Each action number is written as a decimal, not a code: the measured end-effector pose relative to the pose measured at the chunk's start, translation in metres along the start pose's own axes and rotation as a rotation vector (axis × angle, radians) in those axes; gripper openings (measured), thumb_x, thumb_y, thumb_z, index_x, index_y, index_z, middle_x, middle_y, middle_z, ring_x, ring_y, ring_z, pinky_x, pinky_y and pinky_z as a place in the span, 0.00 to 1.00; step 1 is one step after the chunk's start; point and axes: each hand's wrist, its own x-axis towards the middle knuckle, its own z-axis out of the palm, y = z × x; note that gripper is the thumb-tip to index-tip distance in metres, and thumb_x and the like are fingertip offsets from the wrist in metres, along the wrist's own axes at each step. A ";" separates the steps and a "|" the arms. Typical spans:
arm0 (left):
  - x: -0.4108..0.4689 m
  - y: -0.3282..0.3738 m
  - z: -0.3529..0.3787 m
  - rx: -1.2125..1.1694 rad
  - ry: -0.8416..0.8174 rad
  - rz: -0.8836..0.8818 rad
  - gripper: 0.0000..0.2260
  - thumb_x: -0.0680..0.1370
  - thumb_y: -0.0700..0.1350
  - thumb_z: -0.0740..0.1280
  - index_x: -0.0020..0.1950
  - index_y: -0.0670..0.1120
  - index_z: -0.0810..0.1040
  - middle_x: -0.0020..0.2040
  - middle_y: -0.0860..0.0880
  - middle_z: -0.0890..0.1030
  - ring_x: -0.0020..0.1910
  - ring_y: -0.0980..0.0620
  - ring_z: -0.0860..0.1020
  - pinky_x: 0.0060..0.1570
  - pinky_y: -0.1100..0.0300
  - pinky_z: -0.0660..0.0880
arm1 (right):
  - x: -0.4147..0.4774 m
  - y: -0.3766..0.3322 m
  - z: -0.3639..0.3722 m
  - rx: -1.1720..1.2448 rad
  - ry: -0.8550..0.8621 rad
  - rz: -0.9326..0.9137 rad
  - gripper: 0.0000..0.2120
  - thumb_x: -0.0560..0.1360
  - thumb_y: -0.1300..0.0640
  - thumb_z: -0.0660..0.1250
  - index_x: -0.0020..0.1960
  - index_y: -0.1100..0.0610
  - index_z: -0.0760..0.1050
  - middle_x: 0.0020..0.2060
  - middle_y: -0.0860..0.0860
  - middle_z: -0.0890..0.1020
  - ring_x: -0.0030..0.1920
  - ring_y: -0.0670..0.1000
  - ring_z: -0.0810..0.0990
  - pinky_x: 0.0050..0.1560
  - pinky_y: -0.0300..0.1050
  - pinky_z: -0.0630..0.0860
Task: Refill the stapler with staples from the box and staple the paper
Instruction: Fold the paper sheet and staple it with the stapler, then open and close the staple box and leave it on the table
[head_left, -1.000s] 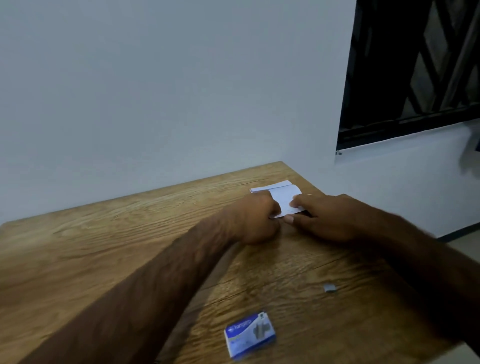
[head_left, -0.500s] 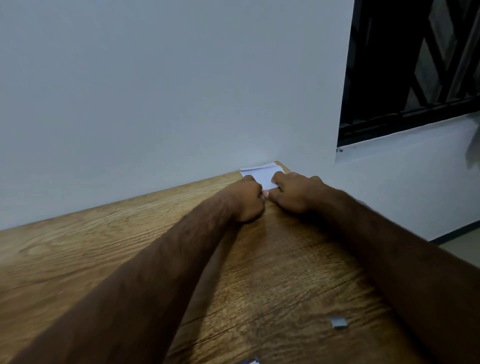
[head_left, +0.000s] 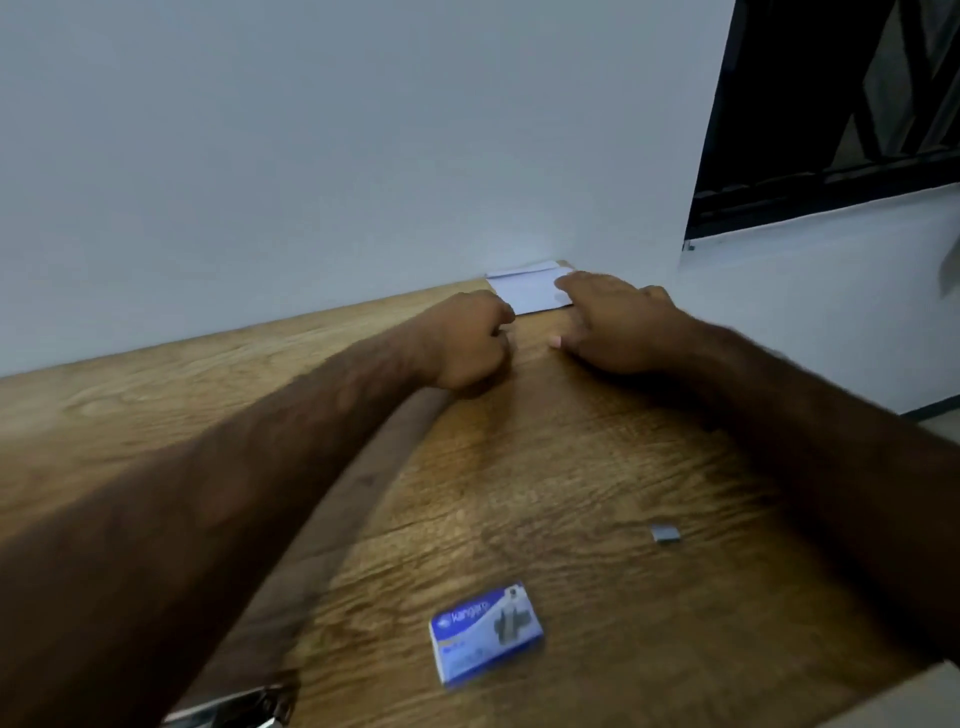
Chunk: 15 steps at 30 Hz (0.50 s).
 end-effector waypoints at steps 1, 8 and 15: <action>-0.013 0.001 -0.005 -0.004 -0.003 0.013 0.15 0.81 0.43 0.59 0.62 0.41 0.79 0.65 0.43 0.80 0.65 0.44 0.76 0.65 0.51 0.72 | -0.009 0.001 -0.005 0.001 -0.028 -0.002 0.35 0.78 0.39 0.61 0.80 0.48 0.55 0.81 0.46 0.58 0.79 0.51 0.58 0.73 0.61 0.55; -0.135 0.011 -0.024 -0.182 -0.089 0.076 0.12 0.81 0.53 0.63 0.61 0.52 0.81 0.58 0.58 0.83 0.58 0.58 0.80 0.63 0.54 0.75 | -0.106 0.008 -0.027 -0.007 -0.102 -0.180 0.14 0.80 0.49 0.63 0.65 0.43 0.74 0.59 0.44 0.78 0.58 0.48 0.74 0.59 0.52 0.72; -0.222 0.018 -0.020 -0.217 -0.070 0.065 0.22 0.76 0.67 0.61 0.65 0.60 0.76 0.59 0.65 0.79 0.57 0.68 0.76 0.51 0.71 0.73 | -0.181 0.010 -0.041 0.278 -0.155 -0.247 0.21 0.66 0.24 0.59 0.54 0.30 0.77 0.53 0.27 0.76 0.53 0.31 0.75 0.45 0.35 0.71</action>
